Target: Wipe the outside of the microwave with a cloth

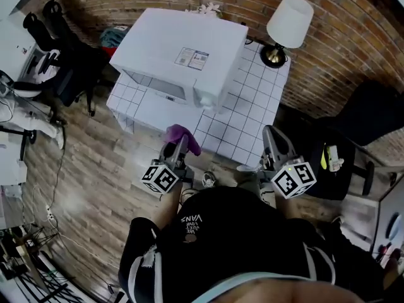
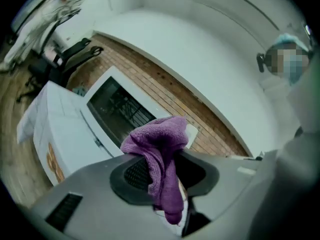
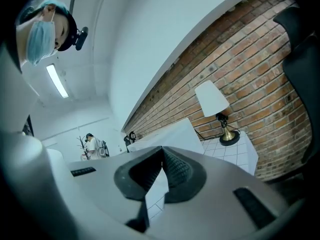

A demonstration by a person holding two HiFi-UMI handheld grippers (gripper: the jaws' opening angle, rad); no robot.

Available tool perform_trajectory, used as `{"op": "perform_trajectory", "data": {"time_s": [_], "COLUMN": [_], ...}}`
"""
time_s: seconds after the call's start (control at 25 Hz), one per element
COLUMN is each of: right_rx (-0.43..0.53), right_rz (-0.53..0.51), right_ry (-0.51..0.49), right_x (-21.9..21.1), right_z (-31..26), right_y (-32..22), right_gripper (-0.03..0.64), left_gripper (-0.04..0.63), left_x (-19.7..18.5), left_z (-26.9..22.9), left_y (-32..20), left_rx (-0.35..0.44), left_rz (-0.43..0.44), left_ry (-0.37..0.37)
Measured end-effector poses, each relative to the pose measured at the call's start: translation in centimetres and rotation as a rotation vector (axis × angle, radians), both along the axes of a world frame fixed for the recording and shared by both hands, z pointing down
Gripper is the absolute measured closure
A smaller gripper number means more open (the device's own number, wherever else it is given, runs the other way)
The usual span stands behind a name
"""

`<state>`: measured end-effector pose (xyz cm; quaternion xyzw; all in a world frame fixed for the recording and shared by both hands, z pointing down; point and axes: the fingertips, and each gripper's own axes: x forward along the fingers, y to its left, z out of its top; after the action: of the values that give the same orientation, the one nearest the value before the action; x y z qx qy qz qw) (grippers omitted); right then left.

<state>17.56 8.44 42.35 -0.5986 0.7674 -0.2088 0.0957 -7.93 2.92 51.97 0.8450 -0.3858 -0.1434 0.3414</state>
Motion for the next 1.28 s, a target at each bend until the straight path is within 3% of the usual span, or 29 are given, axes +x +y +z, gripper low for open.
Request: {"op": "perform_trajectory", "data": {"time_s": [0.12,0.32,0.56,1.28], "right_rx": [0.013,0.034,0.036,0.043], "right_rz": [0.033,0.087,0.125,0.145], "right_ry": [0.004,0.020,0.052,0.033], "right_x": [-2.1,-4.2,-5.1,-6.1], "right_z": [-0.1,-0.5,-0.7,-0.8], "right_y": [0.4,1.2,1.8,1.3], "right_gripper": [0.617,0.617,0.618,0.618], "left_gripper": [0.466,0.466,0.466,0.466], "left_x": [-2.4,-4.6,-5.6,-6.0], "left_z": [-1.8,-4.8,-6.9,-9.1], "left_y": [-0.3,-0.5,-0.5,-0.9], "left_rx": [0.102,0.231,0.317,0.368], "left_rz": [0.026,0.058,0.054,0.062], "left_ry": [-0.172,-0.318,-0.376,-0.443]}}
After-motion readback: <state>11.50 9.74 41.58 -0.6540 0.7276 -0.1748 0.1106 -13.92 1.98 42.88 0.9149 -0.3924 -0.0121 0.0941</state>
